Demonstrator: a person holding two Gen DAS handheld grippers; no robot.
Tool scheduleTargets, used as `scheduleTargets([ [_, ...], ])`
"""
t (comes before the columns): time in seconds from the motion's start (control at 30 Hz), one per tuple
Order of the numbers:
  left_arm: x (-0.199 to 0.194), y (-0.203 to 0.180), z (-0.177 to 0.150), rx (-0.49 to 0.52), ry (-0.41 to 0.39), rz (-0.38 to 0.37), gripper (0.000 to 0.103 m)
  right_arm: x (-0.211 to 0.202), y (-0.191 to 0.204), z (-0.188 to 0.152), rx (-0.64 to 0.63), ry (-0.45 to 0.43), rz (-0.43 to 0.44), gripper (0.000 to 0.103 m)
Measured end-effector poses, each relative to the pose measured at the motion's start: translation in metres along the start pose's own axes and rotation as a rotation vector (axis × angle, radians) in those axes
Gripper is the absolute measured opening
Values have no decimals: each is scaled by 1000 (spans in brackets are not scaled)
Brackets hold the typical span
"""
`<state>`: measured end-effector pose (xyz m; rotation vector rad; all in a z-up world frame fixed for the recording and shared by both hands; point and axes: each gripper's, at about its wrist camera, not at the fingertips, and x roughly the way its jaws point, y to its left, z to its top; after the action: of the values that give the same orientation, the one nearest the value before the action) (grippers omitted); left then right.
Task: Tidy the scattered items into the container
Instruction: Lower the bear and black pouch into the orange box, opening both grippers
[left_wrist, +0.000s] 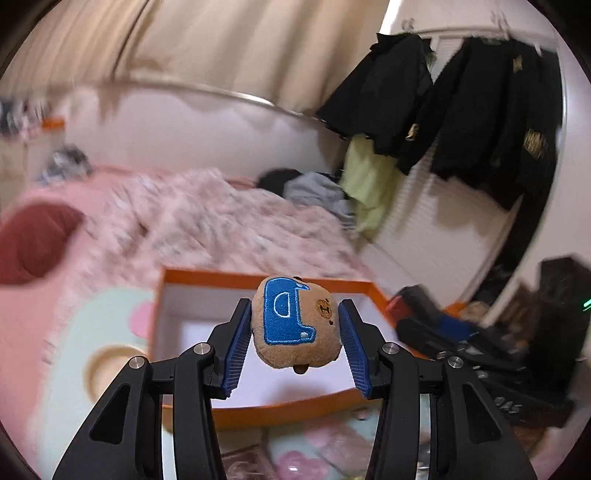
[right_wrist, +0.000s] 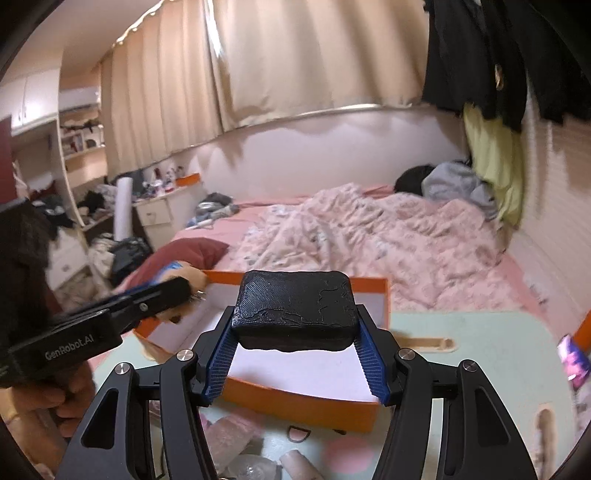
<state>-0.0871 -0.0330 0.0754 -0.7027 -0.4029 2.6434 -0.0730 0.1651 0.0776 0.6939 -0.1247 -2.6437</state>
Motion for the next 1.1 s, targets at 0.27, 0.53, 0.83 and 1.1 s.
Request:
scheduleTargets([
  [0.27,12,-5,-10,100,14,123,49,19,-3,-3,-3,64,-14,60],
  [0.53,6,7,-6,38,-24,119,62,14,-14,-3,58,11,-24,66],
  [0.83,-13,8,-3,-12,-62,81,66,-11,-20,2,126,-80,75,71],
  [1.1,-61,-29,-18,43,-32,14,76,-44,-19,2,179,-97,105,77],
])
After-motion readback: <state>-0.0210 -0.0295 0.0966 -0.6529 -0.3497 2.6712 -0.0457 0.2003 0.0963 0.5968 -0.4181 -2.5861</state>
